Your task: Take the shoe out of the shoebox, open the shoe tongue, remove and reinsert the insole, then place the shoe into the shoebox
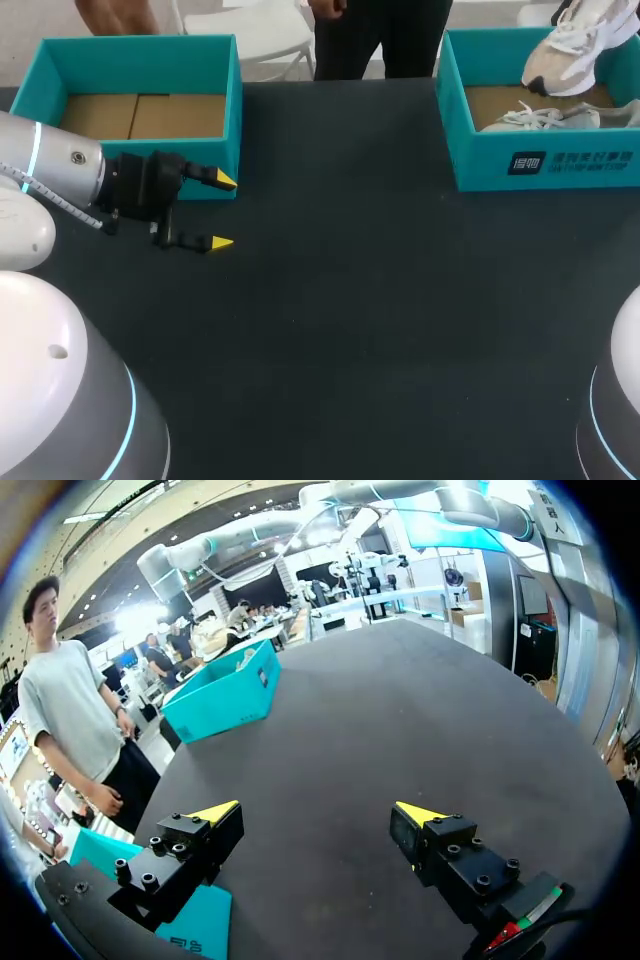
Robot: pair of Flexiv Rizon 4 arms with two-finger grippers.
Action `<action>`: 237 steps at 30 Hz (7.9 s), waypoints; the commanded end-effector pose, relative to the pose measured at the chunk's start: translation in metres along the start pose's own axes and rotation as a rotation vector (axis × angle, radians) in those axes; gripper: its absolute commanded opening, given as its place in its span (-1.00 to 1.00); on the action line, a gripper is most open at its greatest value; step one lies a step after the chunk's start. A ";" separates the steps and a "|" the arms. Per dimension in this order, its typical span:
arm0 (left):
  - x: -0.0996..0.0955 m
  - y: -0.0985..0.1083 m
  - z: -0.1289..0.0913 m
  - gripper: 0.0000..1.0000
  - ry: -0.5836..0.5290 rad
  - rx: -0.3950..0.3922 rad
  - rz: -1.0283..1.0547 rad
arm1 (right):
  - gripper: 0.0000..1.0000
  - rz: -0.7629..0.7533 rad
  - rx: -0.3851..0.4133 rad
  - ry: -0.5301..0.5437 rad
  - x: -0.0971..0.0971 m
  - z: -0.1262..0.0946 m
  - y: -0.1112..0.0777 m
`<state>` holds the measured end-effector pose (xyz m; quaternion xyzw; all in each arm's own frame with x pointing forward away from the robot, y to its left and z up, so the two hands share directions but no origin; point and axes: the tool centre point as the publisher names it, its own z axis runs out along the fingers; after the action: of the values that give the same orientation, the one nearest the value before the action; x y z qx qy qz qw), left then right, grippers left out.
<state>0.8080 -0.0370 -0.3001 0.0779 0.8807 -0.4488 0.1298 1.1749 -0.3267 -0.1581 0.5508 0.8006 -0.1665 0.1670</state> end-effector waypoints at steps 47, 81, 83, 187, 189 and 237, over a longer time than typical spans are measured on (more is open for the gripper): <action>0.000 0.000 0.000 1.00 0.001 -0.003 0.000 | -1.00 0.716 0.217 0.097 0.020 0.032 -0.028; 0.000 0.000 0.000 1.00 0.001 -0.003 0.000 | -1.00 0.789 0.133 -0.013 0.063 0.104 -0.021; 0.000 0.000 0.000 1.00 0.001 -0.003 0.000 | -1.00 0.796 0.134 -0.017 0.065 0.109 -0.020; -0.069 -0.010 -0.032 1.00 -0.416 -0.441 -0.858 | 1.00 0.756 0.137 0.284 0.159 -0.020 -0.113; -0.077 -0.001 -0.033 1.00 -0.469 -0.485 -1.035 | 1.00 0.737 0.133 0.291 0.166 -0.023 -0.117; -0.093 0.017 -0.064 1.00 -0.668 -0.895 -1.755 | 1.00 0.677 0.006 0.371 0.225 -0.048 -0.174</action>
<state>0.8842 0.0246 -0.2549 -0.7380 0.6536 -0.1668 0.0179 0.9479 -0.1756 -0.2037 0.8051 0.5904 -0.0154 0.0546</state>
